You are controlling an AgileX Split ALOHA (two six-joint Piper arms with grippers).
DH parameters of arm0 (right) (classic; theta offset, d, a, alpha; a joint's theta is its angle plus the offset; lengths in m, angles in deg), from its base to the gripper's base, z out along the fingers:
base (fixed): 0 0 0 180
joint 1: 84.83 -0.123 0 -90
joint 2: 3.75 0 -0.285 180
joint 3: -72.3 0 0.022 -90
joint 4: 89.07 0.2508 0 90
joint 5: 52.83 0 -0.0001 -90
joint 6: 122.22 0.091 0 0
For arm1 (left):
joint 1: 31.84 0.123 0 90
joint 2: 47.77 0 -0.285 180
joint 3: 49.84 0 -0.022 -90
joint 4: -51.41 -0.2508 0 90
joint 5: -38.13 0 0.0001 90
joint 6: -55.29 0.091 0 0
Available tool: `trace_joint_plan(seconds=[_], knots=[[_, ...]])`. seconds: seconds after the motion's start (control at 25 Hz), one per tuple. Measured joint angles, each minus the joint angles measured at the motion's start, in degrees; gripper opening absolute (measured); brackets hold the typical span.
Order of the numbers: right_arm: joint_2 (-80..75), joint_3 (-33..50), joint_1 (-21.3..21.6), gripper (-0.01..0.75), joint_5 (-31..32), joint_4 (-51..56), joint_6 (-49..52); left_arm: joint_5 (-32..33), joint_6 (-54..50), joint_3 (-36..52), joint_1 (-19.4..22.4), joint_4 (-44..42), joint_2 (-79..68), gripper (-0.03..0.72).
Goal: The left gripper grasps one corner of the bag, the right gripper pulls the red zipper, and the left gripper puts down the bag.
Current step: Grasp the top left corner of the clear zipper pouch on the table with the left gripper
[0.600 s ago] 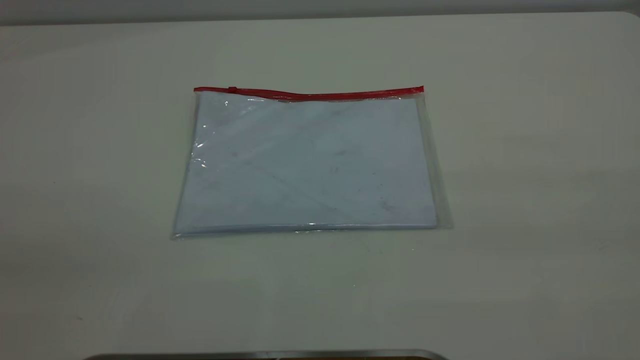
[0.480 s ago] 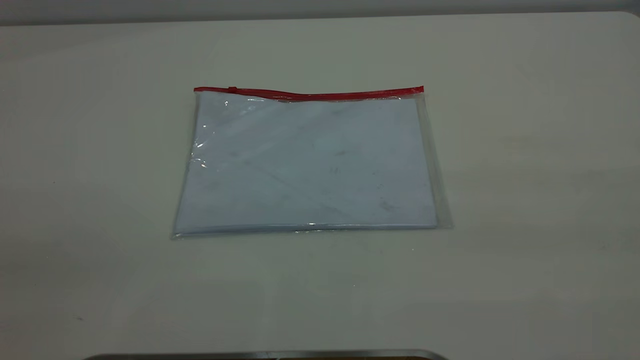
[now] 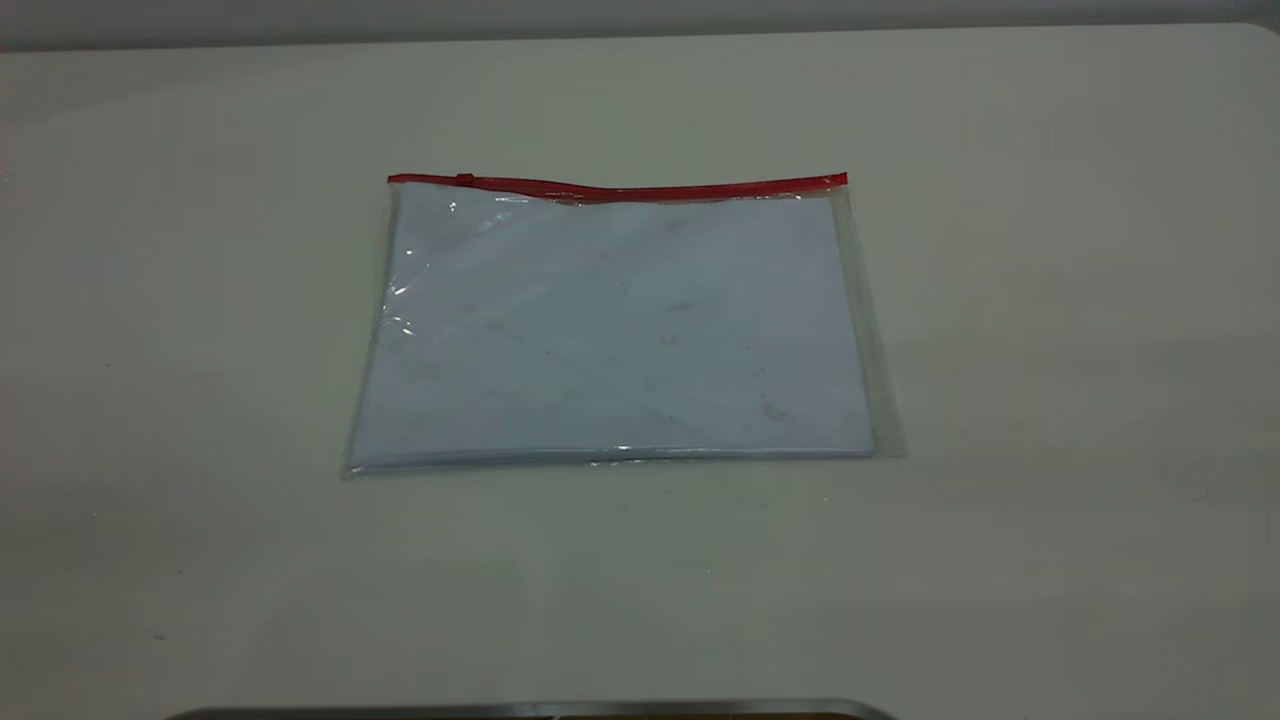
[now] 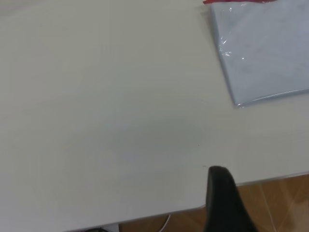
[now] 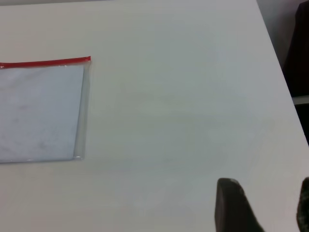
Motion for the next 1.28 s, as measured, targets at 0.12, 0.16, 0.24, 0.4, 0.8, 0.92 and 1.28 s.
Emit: trace_joint_plan(seconds=[0.12, 0.16, 0.24, 0.4, 0.8, 0.92, 1.28], knots=[[0.0, 0.0, 0.0, 0.361, 0.0, 0.0, 0.0, 0.0, 0.0, 0.0, 0.0, 0.0, 0.0, 0.479], [0.0, 0.0, 0.0, 0.361, 0.0, 0.0, 0.0, 0.0, 0.0, 0.0, 0.0, 0.0, 0.0, 0.479], [0.0, 0.0, 0.0, 0.361, 0.0, 0.0, 0.0, 0.0, 0.0, 0.0, 0.0, 0.0, 0.0, 0.479], [0.0, 0.0, 0.0, 0.361, 0.0, 0.0, 0.0, 0.0, 0.0, 0.0, 0.0, 0.0, 0.0, 0.479], [0.0, 0.0, 0.0, 0.361, 0.0, 0.0, 0.0, -0.1, -0.1, 0.0, 0.0, 0.1, 0.0, 0.479], [0.0, 0.0, 0.0, 0.361, 0.0, 0.0, 0.0, -0.1, -0.1, 0.0, 0.0, 1.1, 0.0, 0.479], [-14.6, -0.1, 0.0, 0.376, -10.5, 12.7, -8.2, -8.8, -5.2, -2.8, 0.0, 1.5, -7.9, 0.479]])
